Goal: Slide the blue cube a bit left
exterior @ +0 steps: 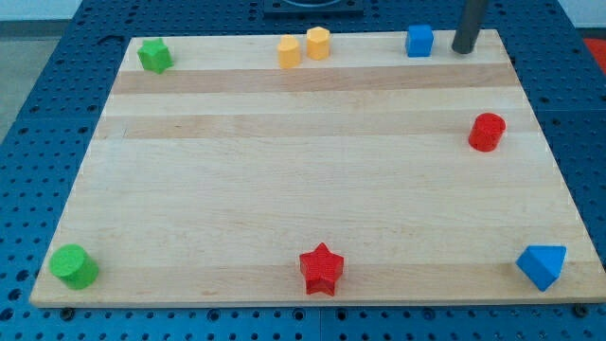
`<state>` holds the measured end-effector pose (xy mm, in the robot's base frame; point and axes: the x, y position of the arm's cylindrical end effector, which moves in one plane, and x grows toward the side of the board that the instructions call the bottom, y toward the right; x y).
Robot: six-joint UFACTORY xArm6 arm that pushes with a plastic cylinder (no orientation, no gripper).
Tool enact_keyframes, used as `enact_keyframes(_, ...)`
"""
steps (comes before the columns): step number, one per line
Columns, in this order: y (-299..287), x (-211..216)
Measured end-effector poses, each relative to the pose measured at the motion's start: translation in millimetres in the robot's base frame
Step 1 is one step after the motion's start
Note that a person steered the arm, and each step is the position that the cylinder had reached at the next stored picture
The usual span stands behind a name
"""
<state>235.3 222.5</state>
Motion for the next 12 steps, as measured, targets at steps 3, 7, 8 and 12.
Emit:
enact_keyframes(3,-24.0,0.0)
enact_keyframes(7,-38.4,-14.6)
enact_keyframes(8,-40.6,-14.6)
enact_keyframes(12,-46.6,-14.6)
